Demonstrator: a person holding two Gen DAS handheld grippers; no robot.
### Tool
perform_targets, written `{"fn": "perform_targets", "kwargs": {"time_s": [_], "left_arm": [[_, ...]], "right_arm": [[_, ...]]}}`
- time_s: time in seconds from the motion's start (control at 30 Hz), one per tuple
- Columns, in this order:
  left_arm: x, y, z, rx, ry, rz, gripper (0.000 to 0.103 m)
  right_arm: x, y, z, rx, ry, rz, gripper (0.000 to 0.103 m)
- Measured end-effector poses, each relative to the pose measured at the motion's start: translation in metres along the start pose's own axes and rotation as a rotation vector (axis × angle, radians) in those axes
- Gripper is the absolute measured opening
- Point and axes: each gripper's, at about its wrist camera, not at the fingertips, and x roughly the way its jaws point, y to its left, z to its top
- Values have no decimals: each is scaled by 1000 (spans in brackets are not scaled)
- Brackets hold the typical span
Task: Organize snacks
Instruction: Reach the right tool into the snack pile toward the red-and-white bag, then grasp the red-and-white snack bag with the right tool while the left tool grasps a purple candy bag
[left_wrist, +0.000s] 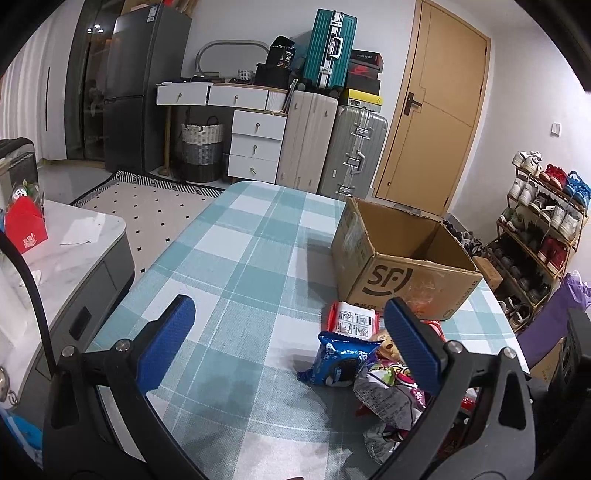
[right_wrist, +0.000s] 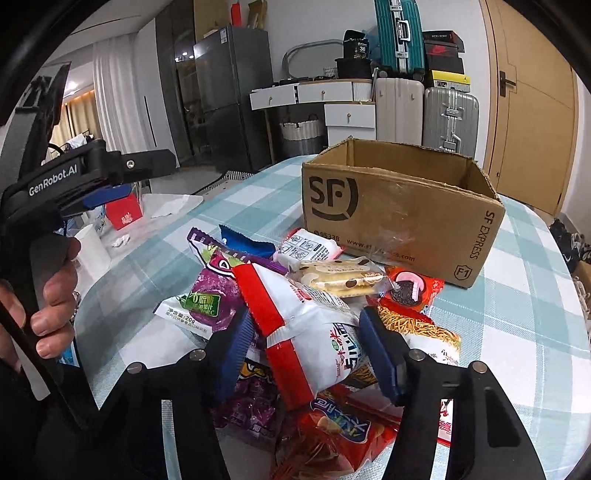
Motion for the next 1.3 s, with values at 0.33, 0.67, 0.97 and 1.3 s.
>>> {"fn": "perform_targets", "kwargs": {"time_s": [0.33,0.67,0.97,1.3], "left_arm": [[4,-7,-5,26,12,4,102],[8,-4,-6,18,21,-31,102],[14,-2,-10,2,39,-75,102],[21,-17,-20,16,99,-159,102]], "right_arm": [[-4,-15,-1,93,7,43,31],[-28,-22,-1,155,-60,70,28],[-47,-33,-1,217,-125,66,28],[-72,-45,-2,270,-201,89,28]]}}
